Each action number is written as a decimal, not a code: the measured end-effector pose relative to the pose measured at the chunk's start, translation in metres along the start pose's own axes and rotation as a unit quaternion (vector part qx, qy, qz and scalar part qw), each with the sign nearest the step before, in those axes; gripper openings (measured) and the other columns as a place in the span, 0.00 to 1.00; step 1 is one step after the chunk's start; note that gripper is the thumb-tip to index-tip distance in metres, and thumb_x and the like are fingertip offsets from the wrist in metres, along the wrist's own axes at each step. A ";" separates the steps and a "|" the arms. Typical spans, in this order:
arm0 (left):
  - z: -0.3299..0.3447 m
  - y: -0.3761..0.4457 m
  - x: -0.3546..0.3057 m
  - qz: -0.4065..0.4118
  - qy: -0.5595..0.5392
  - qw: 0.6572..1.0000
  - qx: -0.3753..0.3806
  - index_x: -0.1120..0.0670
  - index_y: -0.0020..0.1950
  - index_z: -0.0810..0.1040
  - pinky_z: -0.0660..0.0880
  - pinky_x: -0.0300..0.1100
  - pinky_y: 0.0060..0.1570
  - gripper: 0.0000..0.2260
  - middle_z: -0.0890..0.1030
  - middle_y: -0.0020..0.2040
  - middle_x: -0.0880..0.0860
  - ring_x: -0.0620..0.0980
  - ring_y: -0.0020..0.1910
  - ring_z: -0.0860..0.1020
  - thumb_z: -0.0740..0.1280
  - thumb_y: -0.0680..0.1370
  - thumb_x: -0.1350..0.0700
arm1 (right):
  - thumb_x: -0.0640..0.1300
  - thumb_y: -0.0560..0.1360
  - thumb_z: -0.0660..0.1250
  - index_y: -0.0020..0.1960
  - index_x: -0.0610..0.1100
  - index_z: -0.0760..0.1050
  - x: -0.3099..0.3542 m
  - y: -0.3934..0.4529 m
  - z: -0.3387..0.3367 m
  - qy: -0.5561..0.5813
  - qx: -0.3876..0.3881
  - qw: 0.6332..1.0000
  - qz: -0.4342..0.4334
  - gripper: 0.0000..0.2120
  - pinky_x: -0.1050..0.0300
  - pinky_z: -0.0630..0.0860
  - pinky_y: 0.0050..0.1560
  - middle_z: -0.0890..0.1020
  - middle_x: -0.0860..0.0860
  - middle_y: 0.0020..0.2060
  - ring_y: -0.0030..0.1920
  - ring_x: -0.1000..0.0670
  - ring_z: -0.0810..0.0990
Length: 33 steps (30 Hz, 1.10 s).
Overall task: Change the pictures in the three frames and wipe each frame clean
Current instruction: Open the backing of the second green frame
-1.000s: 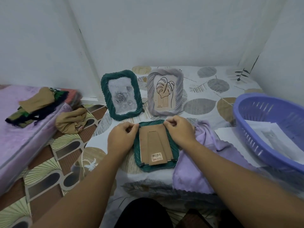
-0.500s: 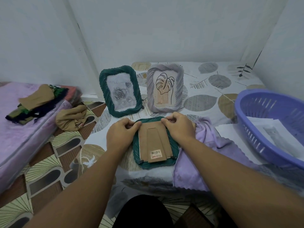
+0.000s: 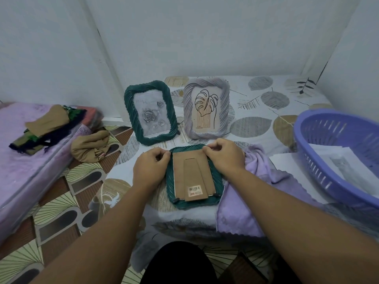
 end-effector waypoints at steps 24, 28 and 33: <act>-0.030 -0.029 -0.018 -0.032 0.157 0.978 0.132 0.50 0.43 0.80 0.74 0.42 0.37 0.16 0.83 0.42 0.47 0.44 0.40 0.79 0.68 0.78 0.38 | 0.54 0.76 0.72 0.60 0.51 0.80 0.011 -0.017 -0.039 -0.078 0.091 0.989 -0.090 0.15 0.50 0.78 0.55 0.84 0.55 0.44 0.48 0.53 0.81; -0.026 -0.054 -0.006 -0.036 0.122 0.983 0.131 0.52 0.39 0.82 0.80 0.47 0.41 0.15 0.84 0.37 0.49 0.46 0.38 0.81 0.72 0.78 0.42 | 0.62 0.74 0.70 0.61 0.54 0.79 -0.006 -0.039 -0.036 -0.195 0.142 0.964 -0.113 0.19 0.46 0.74 0.61 0.85 0.56 0.46 0.52 0.52 0.82; -0.023 -0.053 -0.011 -0.033 0.096 0.991 0.088 0.53 0.38 0.82 0.78 0.43 0.38 0.14 0.84 0.35 0.51 0.48 0.37 0.81 0.72 0.78 0.45 | 0.53 0.76 0.70 0.54 0.45 0.81 -0.006 -0.035 -0.031 -0.181 0.126 0.968 -0.117 0.12 0.46 0.74 0.59 0.85 0.54 0.41 0.48 0.50 0.82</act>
Point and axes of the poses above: each hand's wrist, its own y-axis towards the middle knuckle, its own z-axis out of the palm, x = y × z, the point moved 5 cm from there along y, towards the middle knuckle
